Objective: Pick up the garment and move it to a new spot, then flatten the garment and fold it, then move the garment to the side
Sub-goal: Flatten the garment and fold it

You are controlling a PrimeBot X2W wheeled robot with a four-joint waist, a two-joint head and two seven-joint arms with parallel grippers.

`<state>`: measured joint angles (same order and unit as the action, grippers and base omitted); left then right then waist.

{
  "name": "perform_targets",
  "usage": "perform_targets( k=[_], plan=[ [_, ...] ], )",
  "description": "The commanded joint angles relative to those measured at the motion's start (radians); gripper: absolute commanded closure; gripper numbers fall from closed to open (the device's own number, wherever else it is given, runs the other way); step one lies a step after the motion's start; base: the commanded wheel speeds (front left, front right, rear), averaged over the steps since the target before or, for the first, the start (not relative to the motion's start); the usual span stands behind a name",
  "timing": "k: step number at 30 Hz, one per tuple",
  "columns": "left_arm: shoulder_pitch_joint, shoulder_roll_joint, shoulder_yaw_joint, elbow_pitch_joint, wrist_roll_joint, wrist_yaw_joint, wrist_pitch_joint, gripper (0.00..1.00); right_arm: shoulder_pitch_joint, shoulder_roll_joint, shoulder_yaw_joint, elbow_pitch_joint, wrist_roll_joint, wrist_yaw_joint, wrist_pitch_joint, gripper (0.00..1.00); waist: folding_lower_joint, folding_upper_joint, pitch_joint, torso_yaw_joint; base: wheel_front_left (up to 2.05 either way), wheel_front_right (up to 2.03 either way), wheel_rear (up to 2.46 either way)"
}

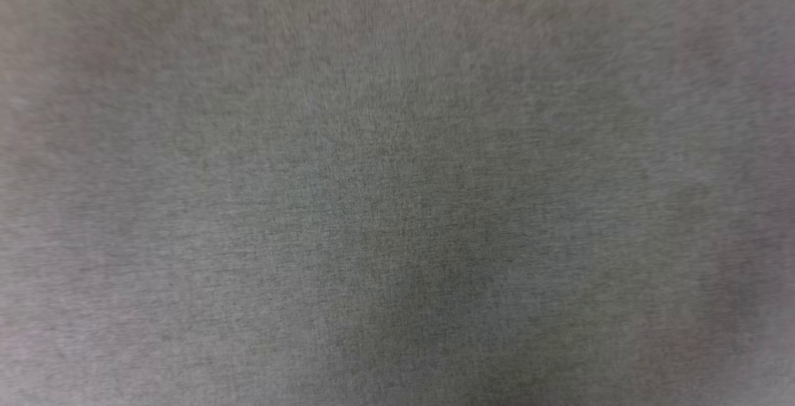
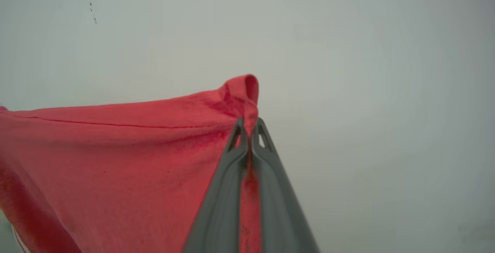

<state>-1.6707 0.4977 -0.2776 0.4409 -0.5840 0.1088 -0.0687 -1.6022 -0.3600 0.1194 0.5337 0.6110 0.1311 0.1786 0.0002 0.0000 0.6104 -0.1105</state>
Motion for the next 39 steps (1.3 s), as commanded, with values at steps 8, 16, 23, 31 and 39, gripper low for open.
perform_targets(
  k=[8, 16, 23, 31, 39],
  plan=[
    [-0.003, -0.042, -0.027, 0.089, -0.005, -0.008, -0.013, 1.00, -0.120, 0.004, 0.123, 0.175, 0.064, -0.001, -0.069, 1.00, -0.0002, 0.0000, 0.163, 0.024, 0.00, 0.00, 0.00],
    [0.083, -0.099, -0.036, 0.219, -0.050, -0.044, -0.055, 1.00, -0.071, 0.023, 0.257, 0.314, 0.131, -0.001, -0.110, 1.00, -0.0002, 0.0000, 0.152, 0.035, 0.00, 0.00, 0.00],
    [0.251, -0.161, -0.034, 0.345, -0.115, -0.098, -0.103, 1.00, 0.092, 0.014, 0.375, 0.388, 0.197, -0.001, -0.111, 1.00, -0.0002, 0.0000, 0.016, 0.061, 0.00, 0.00, 0.00],
    [0.594, -0.186, -0.033, 0.425, -0.179, -0.161, -0.144, 1.00, 0.420, -0.013, 0.491, 0.360, 0.272, -0.001, -0.151, 1.00, -0.0002, 0.0000, -0.230, 0.070, 0.00, 0.00, 0.00],
    [0.957, -0.168, -0.032, 0.365, -0.218, -0.162, -0.162, 1.00, 0.748, -0.051, 0.567, 0.280, 0.323, -0.001, -0.215, 1.00, -0.0002, 0.0000, -0.419, 0.068, 0.00, 0.00, 0.00]
  ],
)
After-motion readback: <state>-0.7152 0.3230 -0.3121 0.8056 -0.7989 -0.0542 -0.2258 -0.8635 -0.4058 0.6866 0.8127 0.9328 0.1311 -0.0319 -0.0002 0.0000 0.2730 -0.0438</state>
